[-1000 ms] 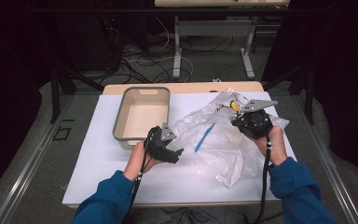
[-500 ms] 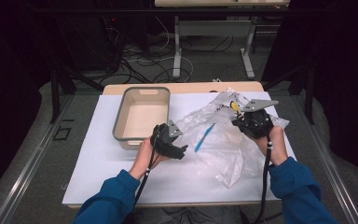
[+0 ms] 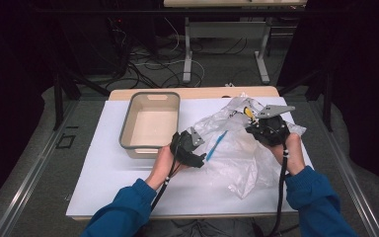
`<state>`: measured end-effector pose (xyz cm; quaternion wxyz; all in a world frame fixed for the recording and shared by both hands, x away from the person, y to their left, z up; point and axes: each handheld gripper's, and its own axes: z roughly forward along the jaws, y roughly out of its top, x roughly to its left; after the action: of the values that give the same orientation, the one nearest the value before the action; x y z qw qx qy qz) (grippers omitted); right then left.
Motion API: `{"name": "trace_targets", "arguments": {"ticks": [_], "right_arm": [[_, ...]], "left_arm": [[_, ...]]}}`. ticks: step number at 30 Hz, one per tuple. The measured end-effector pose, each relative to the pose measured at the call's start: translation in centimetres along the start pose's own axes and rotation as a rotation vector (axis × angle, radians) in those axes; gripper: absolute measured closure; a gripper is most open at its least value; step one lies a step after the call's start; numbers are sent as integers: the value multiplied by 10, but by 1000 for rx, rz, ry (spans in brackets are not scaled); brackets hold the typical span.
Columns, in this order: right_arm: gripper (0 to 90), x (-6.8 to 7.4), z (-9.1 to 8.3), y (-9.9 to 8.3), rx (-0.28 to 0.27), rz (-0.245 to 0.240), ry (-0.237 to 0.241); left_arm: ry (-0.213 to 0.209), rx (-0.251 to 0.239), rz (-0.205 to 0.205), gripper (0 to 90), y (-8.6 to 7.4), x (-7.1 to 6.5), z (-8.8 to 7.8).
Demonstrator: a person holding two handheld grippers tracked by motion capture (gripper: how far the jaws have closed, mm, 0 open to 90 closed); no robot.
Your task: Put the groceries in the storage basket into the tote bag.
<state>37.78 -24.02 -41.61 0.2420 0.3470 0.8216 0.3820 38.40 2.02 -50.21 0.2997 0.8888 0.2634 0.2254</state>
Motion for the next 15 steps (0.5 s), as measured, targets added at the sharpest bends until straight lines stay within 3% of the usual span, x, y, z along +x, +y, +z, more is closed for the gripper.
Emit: {"name": "trace_targets", "arguments": {"ticks": [4, 9, 15], "right_arm": [[900, 0, 0, -1, 5, 4, 2], [900, -1, 0, -1, 8, 3, 3], [900, 1, 2, -2, 14, -4, 13]], "left_arm": [[-4, -6, 21, 436, -3, -2, 7], [-18, -21, 23, 666, -7, 1, 4], [-33, -68, 18, 834, -9, 3, -4]]}}
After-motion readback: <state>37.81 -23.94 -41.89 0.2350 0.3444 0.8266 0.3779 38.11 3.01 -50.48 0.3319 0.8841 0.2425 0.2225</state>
